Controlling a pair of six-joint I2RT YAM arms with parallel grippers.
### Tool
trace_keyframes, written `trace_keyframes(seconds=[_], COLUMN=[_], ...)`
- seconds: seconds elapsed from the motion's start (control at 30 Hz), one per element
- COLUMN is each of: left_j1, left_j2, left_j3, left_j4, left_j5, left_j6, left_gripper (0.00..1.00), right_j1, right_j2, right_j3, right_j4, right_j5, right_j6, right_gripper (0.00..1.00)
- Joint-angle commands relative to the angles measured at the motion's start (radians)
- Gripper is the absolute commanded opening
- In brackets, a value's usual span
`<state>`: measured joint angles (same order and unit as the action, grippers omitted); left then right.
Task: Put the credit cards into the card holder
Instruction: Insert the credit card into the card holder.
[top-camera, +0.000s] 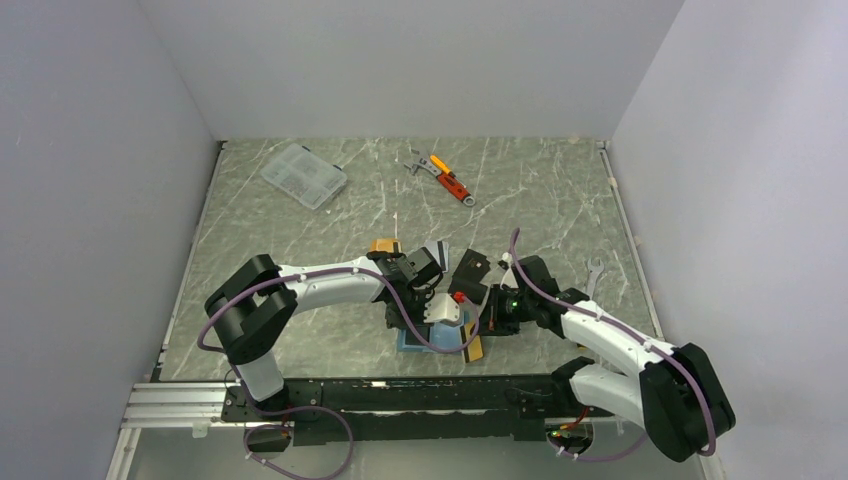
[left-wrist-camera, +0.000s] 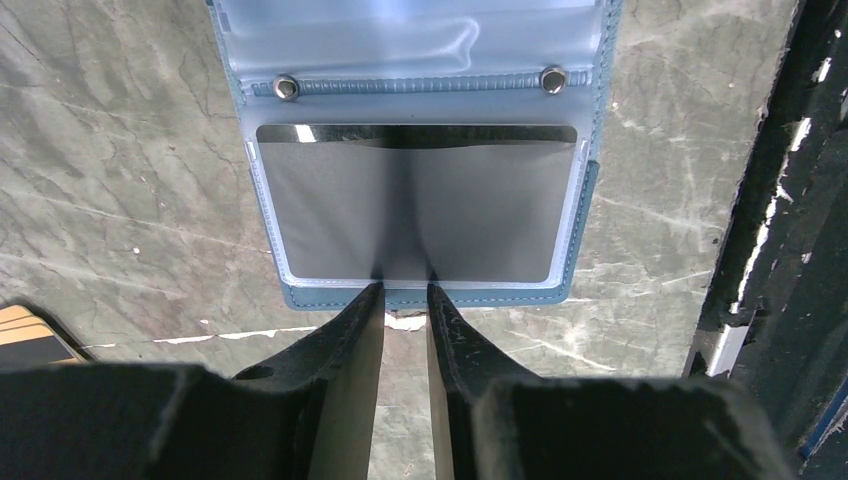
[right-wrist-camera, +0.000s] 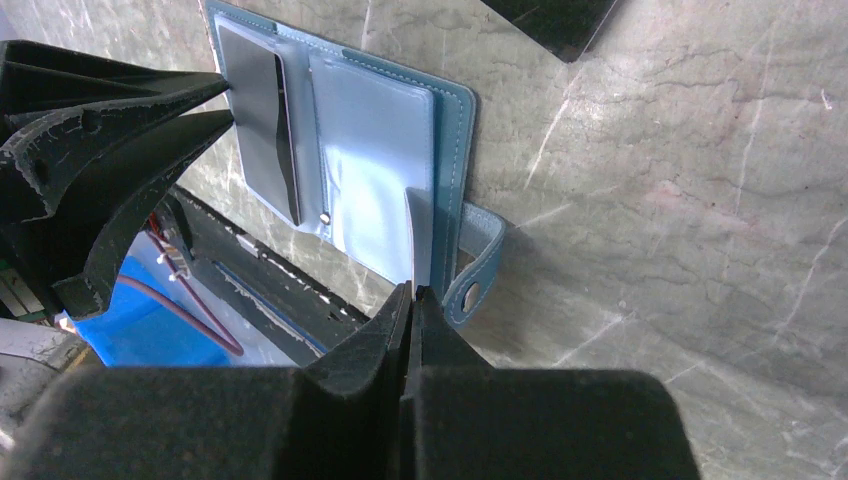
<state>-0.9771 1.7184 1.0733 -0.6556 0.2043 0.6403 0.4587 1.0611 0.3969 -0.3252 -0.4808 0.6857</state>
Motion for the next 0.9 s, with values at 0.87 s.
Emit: trace_keyframes(seconds=[0.87], left_j1=[-0.013], left_j2=[-0.029], left_j3=[0.028], left_j4=[-0.028], left_j5=[0.004], left_j6=[0.018], left_gripper=[0.24], right_j1=[-0.028], right_j2=[-0.052], right_j3=[0.018], right_j4=[-0.023], right_j5=[0.01], right_j6=[-0.018], right_gripper=[0.0])
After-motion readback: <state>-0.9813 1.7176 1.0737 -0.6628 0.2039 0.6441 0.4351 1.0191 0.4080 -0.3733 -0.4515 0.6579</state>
